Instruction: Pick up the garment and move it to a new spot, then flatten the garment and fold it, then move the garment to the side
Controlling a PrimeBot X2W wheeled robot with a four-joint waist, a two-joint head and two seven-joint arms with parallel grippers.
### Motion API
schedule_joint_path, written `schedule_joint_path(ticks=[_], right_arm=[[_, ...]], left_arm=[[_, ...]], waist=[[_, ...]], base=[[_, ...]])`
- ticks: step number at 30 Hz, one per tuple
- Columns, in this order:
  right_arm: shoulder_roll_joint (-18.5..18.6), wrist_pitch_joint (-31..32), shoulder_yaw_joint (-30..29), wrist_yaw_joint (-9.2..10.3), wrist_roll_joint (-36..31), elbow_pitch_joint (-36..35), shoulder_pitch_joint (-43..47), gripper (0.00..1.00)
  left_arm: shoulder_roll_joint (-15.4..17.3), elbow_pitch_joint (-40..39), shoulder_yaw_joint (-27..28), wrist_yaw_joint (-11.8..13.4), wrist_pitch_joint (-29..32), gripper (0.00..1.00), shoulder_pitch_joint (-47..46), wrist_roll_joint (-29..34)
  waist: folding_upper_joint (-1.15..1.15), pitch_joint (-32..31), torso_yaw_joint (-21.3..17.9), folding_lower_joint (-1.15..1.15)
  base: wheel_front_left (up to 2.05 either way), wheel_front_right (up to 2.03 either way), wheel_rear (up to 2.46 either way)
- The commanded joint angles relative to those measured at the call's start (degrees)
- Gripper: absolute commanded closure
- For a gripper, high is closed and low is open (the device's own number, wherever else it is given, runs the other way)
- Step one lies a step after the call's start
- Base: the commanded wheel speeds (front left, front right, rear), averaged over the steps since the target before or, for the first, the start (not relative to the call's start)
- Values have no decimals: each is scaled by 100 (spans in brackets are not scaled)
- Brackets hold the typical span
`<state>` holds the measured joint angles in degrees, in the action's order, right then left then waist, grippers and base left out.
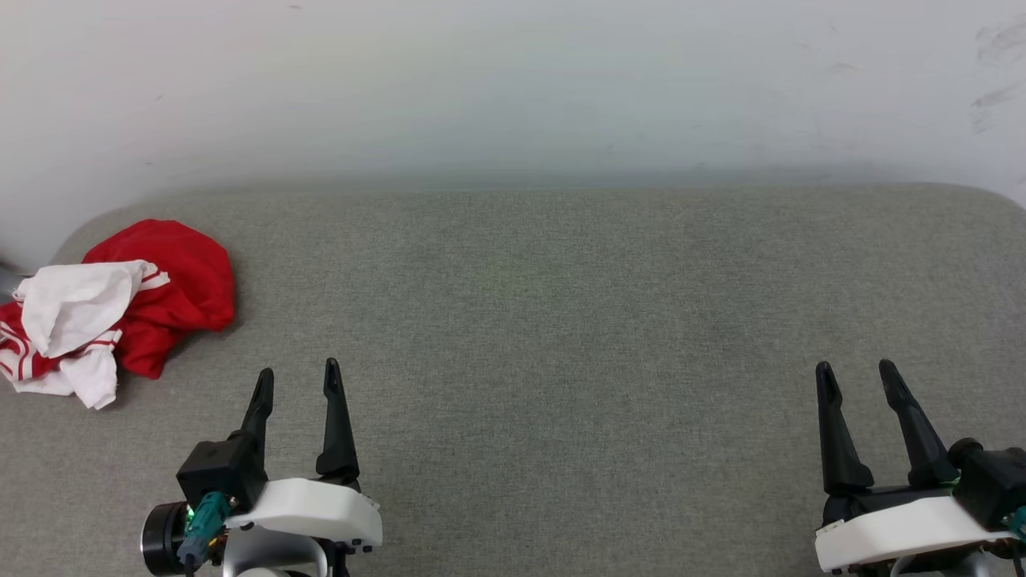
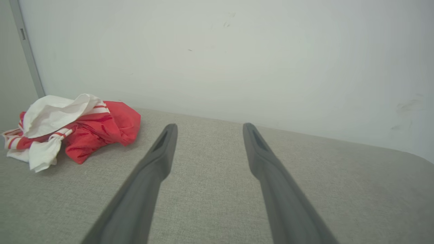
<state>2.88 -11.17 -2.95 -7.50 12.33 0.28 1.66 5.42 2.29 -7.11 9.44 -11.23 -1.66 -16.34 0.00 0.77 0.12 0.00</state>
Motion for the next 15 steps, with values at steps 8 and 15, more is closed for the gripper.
schedule_joint_path(ticks=[8, 15], right_arm=[[1, -137, -13, 1, -350, -100, 52, 0], [0, -211, -28, 1, -531, -113, 101, 0]], left_arm=[[46, -77, -74, 72, -127, 0, 33, 444], [23, -63, -100, 86, -213, 0, 92, 748]], waist=[[0, 0, 0, 0], [0, -13, -1, 0]], base=[[0, 0, 0], [0, 0, 0]])
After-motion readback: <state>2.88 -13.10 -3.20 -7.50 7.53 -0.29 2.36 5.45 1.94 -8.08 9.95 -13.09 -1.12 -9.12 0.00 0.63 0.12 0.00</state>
